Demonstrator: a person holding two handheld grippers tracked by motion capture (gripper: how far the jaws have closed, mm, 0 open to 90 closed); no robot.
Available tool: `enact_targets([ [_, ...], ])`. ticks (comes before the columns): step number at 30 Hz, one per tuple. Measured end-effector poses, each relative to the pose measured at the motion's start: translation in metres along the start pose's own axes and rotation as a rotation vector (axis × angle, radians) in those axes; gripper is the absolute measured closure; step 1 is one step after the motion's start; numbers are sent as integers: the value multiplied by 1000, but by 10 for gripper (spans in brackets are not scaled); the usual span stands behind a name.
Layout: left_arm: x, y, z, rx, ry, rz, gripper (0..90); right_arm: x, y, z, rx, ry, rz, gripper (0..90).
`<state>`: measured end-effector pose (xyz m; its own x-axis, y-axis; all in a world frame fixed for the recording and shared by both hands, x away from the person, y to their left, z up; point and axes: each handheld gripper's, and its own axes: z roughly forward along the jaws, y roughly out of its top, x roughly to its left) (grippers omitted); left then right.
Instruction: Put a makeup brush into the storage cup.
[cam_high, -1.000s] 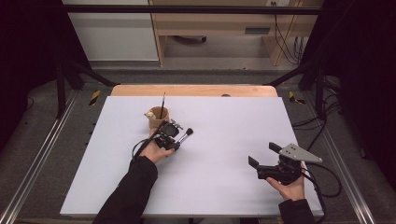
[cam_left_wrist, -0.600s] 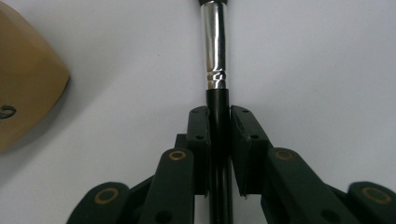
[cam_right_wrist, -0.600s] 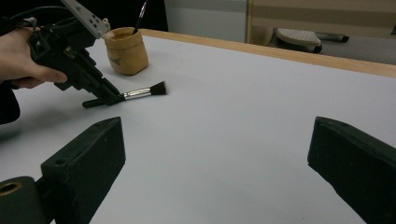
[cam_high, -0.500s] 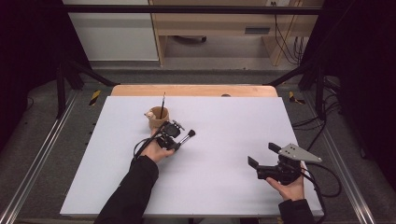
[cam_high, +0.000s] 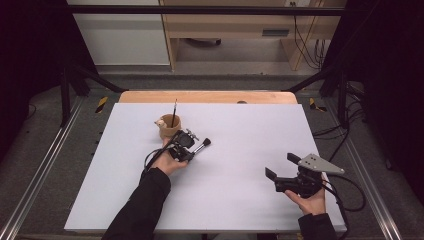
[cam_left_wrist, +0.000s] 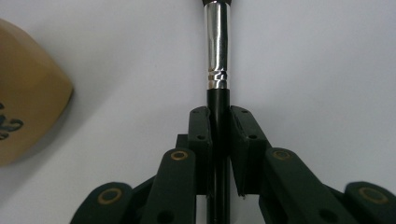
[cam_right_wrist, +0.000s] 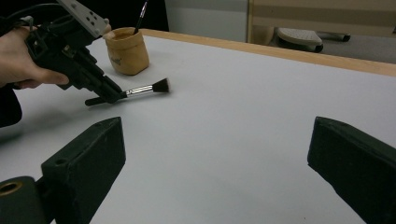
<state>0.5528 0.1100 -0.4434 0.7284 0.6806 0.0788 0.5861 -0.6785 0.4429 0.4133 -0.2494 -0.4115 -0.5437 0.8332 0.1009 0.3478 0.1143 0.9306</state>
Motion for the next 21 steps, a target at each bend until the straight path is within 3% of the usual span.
enact_targets([
  [5, -2, 1, -10, -21, 3, 17, 791, 0, 0, 0, -2, 2, 3, 47],
  [8, -3, -1, -22, -65, 10, 16, 791, 0, 1, 0, -5, 5, 7, 47],
  [21, -13, -22, -54, -248, 2, -47, 790, 4, 7, 2, -27, 23, 46, 50],
])
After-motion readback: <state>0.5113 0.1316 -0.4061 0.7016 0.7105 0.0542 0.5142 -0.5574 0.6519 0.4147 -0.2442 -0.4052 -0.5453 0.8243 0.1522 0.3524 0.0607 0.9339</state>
